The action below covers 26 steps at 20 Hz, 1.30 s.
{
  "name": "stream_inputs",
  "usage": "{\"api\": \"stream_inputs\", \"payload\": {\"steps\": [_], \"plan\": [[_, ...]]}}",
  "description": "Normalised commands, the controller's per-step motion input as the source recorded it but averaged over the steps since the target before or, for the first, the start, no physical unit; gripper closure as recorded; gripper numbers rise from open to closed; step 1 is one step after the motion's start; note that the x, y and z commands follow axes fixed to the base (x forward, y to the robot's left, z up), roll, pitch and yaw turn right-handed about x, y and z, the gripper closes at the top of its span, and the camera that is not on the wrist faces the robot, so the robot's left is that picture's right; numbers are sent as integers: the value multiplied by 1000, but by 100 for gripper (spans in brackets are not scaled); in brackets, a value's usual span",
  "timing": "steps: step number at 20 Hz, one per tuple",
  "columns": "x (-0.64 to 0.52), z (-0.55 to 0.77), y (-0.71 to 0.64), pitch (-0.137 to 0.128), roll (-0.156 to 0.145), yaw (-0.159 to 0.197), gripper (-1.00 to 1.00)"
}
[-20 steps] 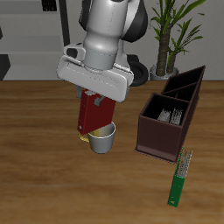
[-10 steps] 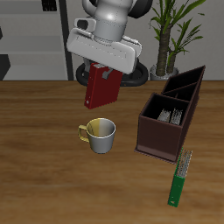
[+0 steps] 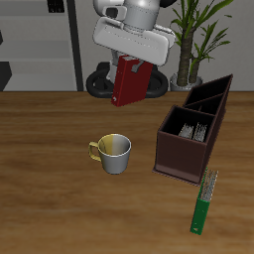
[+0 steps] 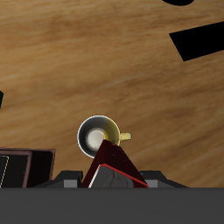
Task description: Place the left yellow book into the left desk caddy's right compartment and place the right yellow book into the left desk caddy's right compartment and place the red book into the left desk caddy's left compartment
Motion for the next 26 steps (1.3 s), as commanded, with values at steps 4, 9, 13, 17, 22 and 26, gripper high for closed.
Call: {"api": "stream_inputs", "payload": {"steps": [4,9,13,17,22,26], "plan": [[-584,36,247,-17,-14,-88,100],[-476,57,251,-36,0,-40,100],[-691,-91,575,-66,100,25,100],[-373,-209,289,1,59,-6,100],[-423,-264,202,28,-21,-30,100],[-324,-147,163,12,6,32,100]]}}
